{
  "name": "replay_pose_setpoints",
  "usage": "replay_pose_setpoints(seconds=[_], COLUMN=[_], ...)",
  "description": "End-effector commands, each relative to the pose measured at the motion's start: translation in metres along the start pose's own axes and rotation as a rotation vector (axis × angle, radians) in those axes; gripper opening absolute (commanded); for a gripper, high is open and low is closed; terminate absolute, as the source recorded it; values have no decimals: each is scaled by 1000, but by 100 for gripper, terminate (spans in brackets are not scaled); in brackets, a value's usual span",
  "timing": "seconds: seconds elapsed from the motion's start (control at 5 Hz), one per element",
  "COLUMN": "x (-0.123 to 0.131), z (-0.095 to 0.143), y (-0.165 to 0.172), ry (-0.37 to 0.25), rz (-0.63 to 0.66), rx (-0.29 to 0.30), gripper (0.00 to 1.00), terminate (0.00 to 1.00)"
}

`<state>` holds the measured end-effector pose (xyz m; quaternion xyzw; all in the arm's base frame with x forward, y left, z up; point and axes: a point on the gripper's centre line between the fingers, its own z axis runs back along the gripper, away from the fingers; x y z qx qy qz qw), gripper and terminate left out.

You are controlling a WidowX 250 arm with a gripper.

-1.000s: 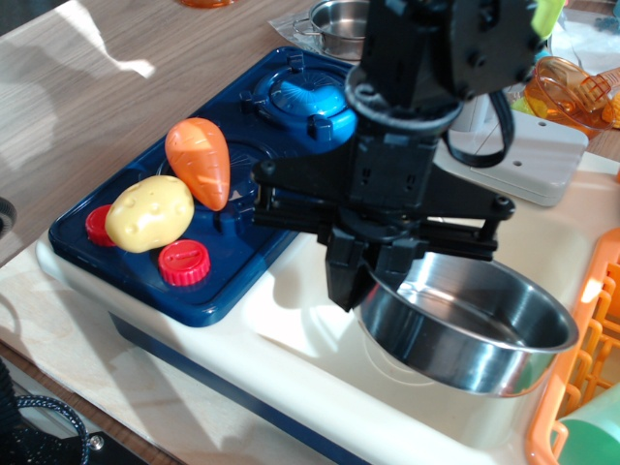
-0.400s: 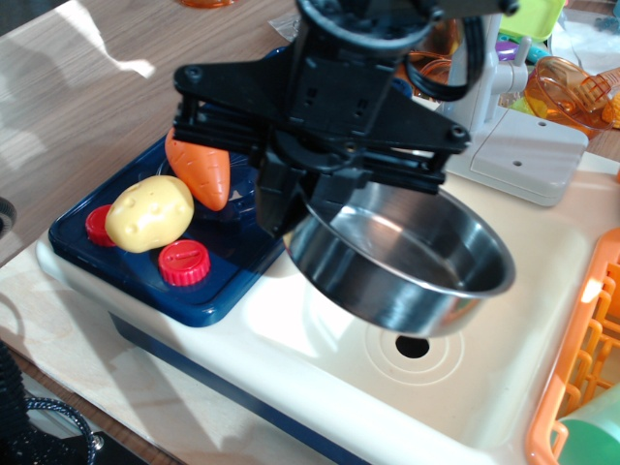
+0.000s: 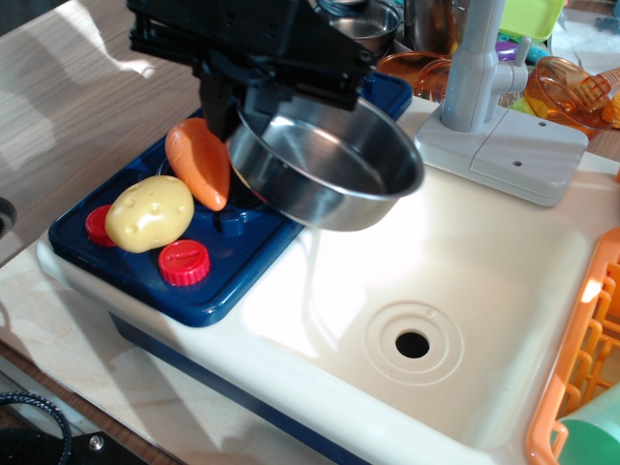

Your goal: Put pan on stove from sink

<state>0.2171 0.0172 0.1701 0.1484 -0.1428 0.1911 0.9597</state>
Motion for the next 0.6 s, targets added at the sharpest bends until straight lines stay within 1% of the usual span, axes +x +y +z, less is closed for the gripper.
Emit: replay_pose_setpoints(seconds=[0.0, 0.2, 0.4], x=[54, 82, 102], z=[3, -23, -43], y=[26, 34, 28], ry=[-121, -208, -211], rz=[-57, -93, -106], rx=[-19, -64, -123], gripper=[0, 0, 0], terminate=[0, 0, 100])
